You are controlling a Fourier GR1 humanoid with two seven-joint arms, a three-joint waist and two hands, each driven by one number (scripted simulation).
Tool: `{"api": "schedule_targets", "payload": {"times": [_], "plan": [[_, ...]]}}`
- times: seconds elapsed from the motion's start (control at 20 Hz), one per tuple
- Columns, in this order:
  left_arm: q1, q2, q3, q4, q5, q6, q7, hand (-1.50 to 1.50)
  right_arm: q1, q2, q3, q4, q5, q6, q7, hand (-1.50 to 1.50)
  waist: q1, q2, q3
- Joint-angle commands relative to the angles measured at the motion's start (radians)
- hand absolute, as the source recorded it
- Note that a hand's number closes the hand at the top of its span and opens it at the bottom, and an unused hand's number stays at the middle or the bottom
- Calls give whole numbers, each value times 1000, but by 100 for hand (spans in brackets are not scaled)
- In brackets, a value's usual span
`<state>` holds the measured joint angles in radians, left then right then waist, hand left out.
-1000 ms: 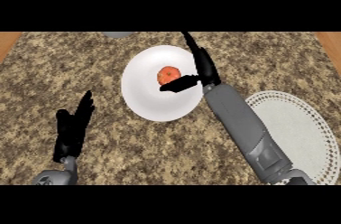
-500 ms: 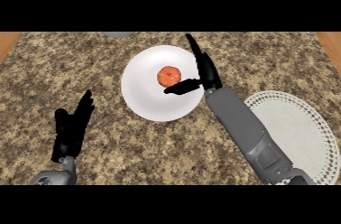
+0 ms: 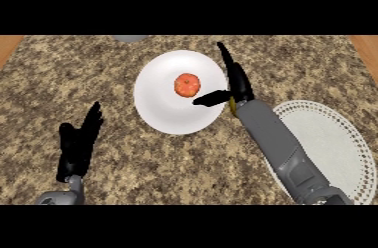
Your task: Pick the squash from the placemat and place it in the plate
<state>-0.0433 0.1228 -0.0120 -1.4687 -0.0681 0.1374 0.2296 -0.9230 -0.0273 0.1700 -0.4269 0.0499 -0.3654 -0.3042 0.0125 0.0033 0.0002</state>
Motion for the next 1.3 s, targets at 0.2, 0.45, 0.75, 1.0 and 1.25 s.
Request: {"api": "schedule_targets", "payload": {"times": [0.2,0.45,0.75,1.0,1.25], "plan": [[49,-23,-10,-10,-7,-11,-39,0,59,-42,-44,7,49,-9,-43,-150,0,-1,0],[19,-21,2,8,-29,2,-34,0,101,-54,-77,-50,50,-10,-45,-150,-7,-3,0],[-4,-42,-13,-17,-46,17,23,0,40,-115,-172,74,25,16,-114,-150,4,2,0],[-13,-39,23,56,-22,-3,-48,0,90,-123,-174,35,52,-39,-112,-150,-4,0,0],[-3,-11,37,27,-14,-38,-34,0,88,-151,-180,50,79,1,-74,-150,-3,-1,0]]}}
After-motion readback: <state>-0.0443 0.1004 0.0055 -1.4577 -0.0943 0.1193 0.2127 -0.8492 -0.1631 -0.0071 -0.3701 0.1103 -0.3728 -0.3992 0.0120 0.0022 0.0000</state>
